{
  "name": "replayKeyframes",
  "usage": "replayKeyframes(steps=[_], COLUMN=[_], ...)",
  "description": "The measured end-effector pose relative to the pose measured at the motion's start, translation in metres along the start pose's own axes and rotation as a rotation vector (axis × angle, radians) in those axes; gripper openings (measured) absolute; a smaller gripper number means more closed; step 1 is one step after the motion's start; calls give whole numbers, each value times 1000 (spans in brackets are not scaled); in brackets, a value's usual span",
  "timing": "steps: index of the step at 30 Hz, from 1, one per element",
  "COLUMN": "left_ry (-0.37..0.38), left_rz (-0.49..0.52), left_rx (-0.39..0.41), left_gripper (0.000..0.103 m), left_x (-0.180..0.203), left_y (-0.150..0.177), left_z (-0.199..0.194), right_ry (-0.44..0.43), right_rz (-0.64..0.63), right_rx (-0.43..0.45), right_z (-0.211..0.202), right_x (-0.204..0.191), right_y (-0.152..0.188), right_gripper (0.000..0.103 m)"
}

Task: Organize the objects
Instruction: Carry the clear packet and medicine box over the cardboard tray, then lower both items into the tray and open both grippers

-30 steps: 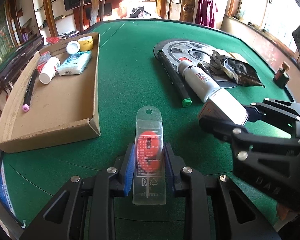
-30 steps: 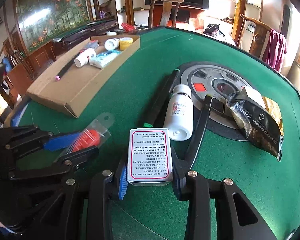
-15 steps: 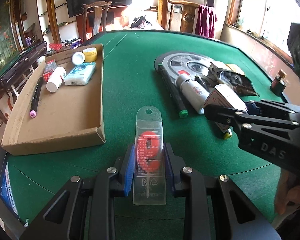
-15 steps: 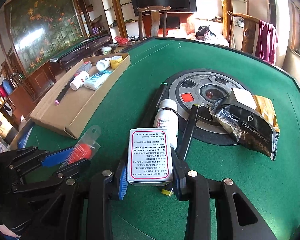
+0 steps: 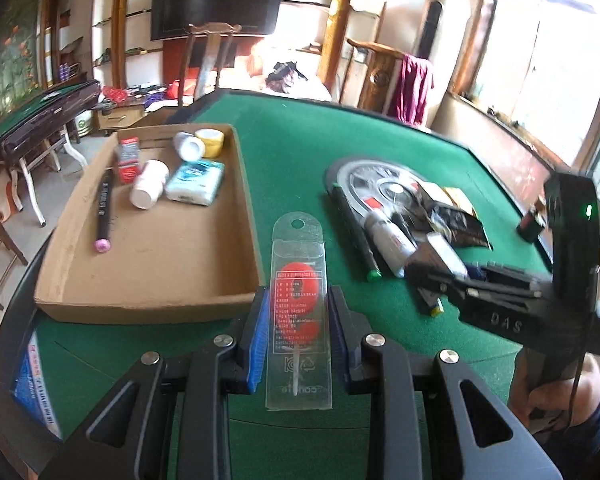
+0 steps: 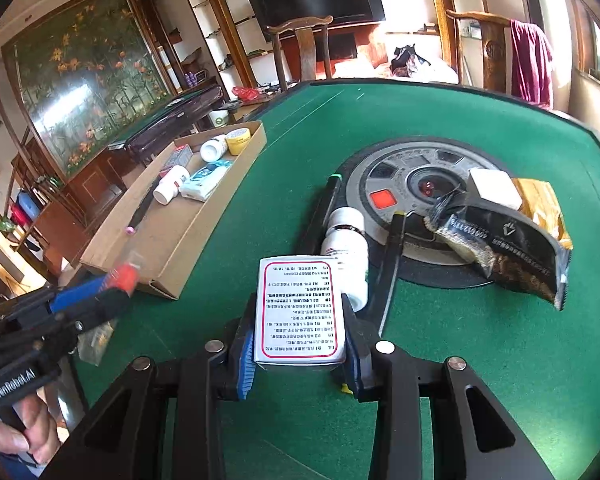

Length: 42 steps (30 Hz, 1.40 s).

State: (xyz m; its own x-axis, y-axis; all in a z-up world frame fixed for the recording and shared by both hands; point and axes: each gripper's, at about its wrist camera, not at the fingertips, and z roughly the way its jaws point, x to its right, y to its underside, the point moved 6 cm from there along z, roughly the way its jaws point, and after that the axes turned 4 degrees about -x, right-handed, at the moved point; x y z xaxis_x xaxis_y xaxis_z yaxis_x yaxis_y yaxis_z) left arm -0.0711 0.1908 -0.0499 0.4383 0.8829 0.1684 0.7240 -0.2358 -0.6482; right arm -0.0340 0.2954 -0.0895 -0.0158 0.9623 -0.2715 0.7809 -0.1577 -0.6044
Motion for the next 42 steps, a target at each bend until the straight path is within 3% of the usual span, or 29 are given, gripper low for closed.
replayKeyframes(steps=[7, 12, 19, 27, 33, 42], left_ry=[34, 20, 25, 46, 42, -5], left_rz=[-66, -105, -183, -232, -218, -214], left_rx=[37, 55, -10, -63, -83, -78], left_gripper=[27, 27, 27, 27, 27, 27], left_x=[-37, -68, -106, -118, -112, -111], left_y=[-17, -31, -37, -35, -27, -24], left_z=[-22, -28, 6, 41, 55, 64], right_ry=[-83, -141, -167, -205, -138, -76], right_rz=[24, -7, -63, 26, 68, 45], right_rx=[-2, -13, -66, -151, -196, -229], right_z=[-4, -3, 24, 80, 119, 142], right_x=[-23, -61, -117, -141, -134, -128], right_y=[0, -10, -45, -87, -98, -97], right_gripper=[38, 38, 38, 38, 38, 38])
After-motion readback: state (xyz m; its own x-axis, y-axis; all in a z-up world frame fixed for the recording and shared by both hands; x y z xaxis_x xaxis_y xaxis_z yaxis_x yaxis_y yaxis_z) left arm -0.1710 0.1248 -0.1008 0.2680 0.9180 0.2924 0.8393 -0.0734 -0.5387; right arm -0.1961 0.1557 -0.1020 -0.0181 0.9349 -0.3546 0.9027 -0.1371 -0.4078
